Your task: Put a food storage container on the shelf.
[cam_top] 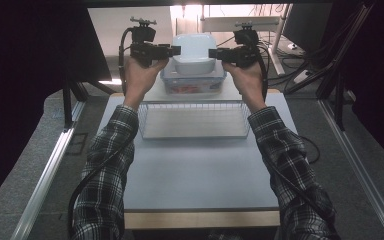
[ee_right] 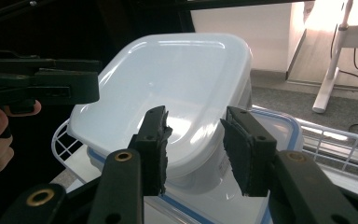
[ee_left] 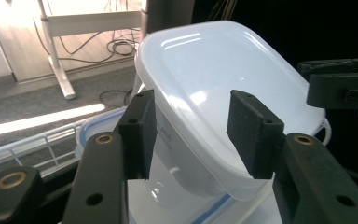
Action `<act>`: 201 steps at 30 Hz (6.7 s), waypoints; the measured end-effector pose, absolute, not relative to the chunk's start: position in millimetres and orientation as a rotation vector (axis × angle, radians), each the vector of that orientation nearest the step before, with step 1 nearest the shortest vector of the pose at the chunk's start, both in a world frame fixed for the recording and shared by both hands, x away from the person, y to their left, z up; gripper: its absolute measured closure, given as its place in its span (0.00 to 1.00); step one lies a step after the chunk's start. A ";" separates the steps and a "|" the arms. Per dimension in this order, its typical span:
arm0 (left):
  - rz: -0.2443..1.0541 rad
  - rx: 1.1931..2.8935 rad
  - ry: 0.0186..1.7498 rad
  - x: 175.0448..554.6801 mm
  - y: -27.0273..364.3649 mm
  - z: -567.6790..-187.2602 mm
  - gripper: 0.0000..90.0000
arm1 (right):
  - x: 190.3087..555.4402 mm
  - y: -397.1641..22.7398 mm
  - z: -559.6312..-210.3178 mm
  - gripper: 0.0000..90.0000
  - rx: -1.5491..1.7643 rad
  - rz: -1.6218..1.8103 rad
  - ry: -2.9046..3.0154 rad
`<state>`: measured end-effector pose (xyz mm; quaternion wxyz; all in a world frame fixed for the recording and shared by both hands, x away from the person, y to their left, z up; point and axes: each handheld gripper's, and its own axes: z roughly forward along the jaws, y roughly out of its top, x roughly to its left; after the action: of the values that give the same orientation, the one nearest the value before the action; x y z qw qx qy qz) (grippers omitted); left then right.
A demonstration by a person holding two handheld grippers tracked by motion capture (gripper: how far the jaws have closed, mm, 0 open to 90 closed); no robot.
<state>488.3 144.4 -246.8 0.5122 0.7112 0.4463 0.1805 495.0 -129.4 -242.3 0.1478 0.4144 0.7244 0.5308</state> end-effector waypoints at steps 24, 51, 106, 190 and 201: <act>0.413 1.883 0.869 456.5 142.7 -244.1 0.26 | 480.4 -136.1 -249.3 0.28 1.005 1.553 2.162; 0.294 1.926 0.758 420.0 150.0 -287.0 0.16 | 450.5 -147.8 -282.8 0.19 0.873 1.463 2.232; 0.302 1.985 0.731 378.1 158.6 -368.1 0.09 | 419.3 -165.8 -342.7 0.06 0.823 1.436 2.325; 0.350 2.010 0.827 297.0 182.6 -491.1 0.06 | 338.2 -217.7 -455.7 0.01 0.839 1.240 2.369; 0.354 2.046 0.852 290.1 186.3 -506.0 0.05 | 329.8 -231.7 -474.8 0.01 0.868 1.211 2.370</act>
<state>290.1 186.3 -506.0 0.4336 0.8215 0.3419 0.1422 329.8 -231.7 -474.8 0.1702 0.3056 0.8343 0.4261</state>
